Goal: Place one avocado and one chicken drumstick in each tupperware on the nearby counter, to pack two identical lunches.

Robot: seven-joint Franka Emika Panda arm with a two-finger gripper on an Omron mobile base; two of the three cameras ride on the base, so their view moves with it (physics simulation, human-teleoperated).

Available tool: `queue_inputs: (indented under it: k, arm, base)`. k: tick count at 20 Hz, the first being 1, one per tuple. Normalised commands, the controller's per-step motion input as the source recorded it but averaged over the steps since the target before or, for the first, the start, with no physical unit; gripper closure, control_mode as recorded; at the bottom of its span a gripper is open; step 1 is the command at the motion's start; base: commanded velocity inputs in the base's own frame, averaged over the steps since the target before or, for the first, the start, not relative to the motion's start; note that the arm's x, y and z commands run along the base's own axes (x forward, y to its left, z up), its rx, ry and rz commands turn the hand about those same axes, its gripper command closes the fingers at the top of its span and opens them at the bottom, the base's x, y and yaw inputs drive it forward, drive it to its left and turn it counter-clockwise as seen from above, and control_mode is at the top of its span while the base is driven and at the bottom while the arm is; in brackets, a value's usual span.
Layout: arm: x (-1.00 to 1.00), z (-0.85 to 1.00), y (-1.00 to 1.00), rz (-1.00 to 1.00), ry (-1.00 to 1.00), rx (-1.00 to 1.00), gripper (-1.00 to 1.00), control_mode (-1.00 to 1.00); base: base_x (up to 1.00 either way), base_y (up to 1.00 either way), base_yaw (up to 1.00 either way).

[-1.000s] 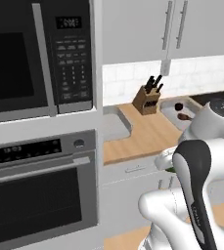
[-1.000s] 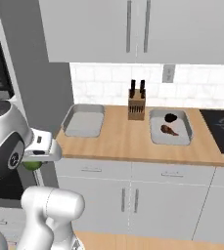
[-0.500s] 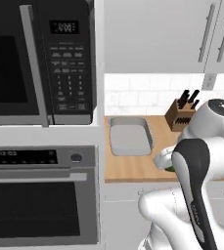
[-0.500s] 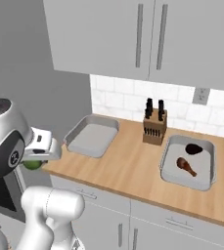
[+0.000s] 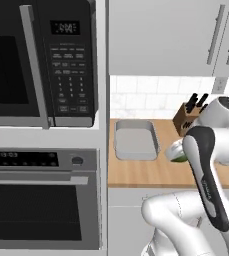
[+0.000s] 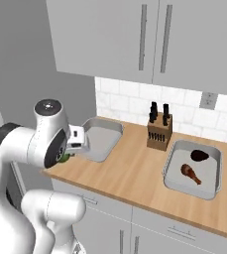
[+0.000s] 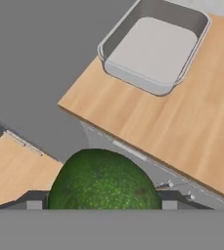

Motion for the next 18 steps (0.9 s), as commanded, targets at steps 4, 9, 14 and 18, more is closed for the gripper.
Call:
queue_inputs:
  k: [4,9,14,18]
  arm:
    - [1.0,-0.5,-0.07,0.07,-0.03,0.0,1.0,-1.0]
    - [1.0,-0.42,0.0,0.01,-0.04,0.01,1.0,-1.0]
    - [1.0,-0.03,0.0,0.0,0.01,0.08,1.0,-1.0]
    - [1.0,-0.09,0.0,0.0,0.0,0.04,1.0,-1.0]
  base:
    - [0.0,0.0,0.0]
    - [0.0,0.0,0.0]
    - [0.0,0.0,0.0]
    - [0.0,0.0,0.0]
